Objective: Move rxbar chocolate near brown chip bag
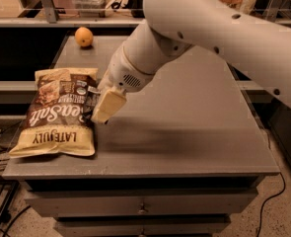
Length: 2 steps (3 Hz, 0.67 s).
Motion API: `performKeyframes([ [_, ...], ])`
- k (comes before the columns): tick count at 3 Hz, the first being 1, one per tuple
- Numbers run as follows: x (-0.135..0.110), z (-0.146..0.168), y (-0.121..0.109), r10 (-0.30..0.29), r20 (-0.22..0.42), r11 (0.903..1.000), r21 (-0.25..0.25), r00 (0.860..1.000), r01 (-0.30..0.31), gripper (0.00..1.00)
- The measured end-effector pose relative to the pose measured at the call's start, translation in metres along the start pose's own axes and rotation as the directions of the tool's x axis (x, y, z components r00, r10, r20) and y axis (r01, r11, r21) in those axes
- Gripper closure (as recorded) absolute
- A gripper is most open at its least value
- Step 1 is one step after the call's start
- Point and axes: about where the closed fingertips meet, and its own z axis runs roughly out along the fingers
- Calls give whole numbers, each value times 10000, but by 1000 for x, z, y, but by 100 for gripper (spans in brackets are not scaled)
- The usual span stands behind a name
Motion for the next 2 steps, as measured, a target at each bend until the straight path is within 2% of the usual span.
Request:
performKeyframes([
  [1,4,22,-5,446,87,9989,-142,9990,-444,36],
  [2,8,30,-12,681,149,9976,-124,9976,-680,12],
])
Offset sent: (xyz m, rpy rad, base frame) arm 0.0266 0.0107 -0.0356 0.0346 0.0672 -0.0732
